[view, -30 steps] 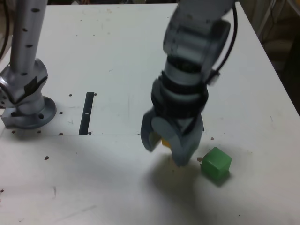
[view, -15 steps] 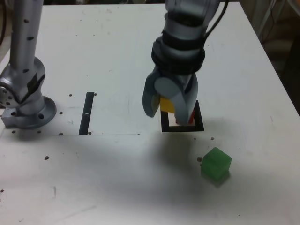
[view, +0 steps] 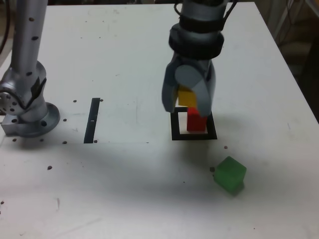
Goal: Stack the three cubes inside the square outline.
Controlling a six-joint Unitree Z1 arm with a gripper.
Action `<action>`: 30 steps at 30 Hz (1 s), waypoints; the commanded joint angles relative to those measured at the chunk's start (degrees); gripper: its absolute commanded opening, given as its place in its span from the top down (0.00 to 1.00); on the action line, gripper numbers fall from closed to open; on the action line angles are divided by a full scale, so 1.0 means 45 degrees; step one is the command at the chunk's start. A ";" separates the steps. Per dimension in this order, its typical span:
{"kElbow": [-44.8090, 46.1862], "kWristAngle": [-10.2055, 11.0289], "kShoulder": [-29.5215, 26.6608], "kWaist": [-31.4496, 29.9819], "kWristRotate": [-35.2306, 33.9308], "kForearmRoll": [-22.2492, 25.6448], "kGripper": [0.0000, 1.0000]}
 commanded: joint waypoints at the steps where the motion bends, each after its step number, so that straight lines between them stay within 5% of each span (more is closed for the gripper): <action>1: -0.0209 -0.0079 0.0228 0.0115 -0.0041 0.0019 0.62; 30: -0.0235 -0.0617 0.1320 0.0936 -0.0074 -0.0457 0.62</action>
